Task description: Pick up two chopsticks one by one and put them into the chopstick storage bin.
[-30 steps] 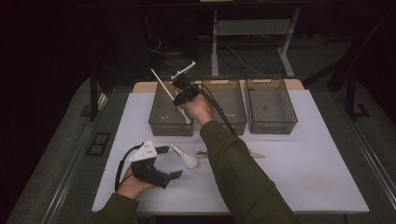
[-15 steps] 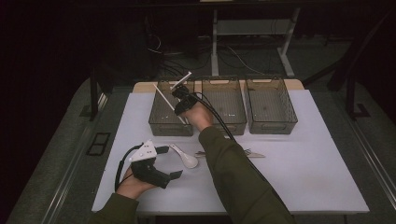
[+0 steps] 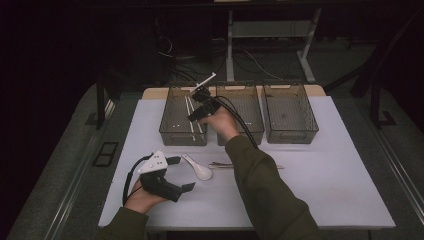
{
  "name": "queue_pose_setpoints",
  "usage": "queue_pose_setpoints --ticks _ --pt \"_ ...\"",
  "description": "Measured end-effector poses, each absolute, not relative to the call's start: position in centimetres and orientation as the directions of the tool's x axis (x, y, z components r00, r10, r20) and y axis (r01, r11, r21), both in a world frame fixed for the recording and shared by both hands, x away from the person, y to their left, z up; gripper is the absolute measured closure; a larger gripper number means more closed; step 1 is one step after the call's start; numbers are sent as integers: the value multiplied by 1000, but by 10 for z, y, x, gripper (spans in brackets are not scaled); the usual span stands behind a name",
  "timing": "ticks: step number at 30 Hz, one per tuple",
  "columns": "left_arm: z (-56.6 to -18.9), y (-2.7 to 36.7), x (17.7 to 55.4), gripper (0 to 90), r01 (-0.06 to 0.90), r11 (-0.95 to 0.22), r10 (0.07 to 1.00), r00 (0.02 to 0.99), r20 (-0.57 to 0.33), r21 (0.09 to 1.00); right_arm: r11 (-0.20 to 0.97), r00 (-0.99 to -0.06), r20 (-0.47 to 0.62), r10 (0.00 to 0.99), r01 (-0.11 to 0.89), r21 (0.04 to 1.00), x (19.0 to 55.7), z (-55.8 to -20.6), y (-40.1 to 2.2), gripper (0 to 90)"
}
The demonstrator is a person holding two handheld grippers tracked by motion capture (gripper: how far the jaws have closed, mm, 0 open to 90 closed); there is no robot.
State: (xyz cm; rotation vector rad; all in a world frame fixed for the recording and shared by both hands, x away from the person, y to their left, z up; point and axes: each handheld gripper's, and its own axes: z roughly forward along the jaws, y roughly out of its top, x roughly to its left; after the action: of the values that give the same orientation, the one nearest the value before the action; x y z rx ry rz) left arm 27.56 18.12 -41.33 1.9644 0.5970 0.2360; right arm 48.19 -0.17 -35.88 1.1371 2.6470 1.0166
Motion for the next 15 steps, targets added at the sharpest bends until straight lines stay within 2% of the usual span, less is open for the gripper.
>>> queue_pose_setpoints --ticks 5,15 --pt "-414 182 276 0 304 -366 508 857 -85 879 508 -749 167 642 578 639 468 -351 -30 456" --pt "-415 182 277 0 313 -366 517 851 -89 876 479 -762 159 627 539 693 446 -343 -87 427"
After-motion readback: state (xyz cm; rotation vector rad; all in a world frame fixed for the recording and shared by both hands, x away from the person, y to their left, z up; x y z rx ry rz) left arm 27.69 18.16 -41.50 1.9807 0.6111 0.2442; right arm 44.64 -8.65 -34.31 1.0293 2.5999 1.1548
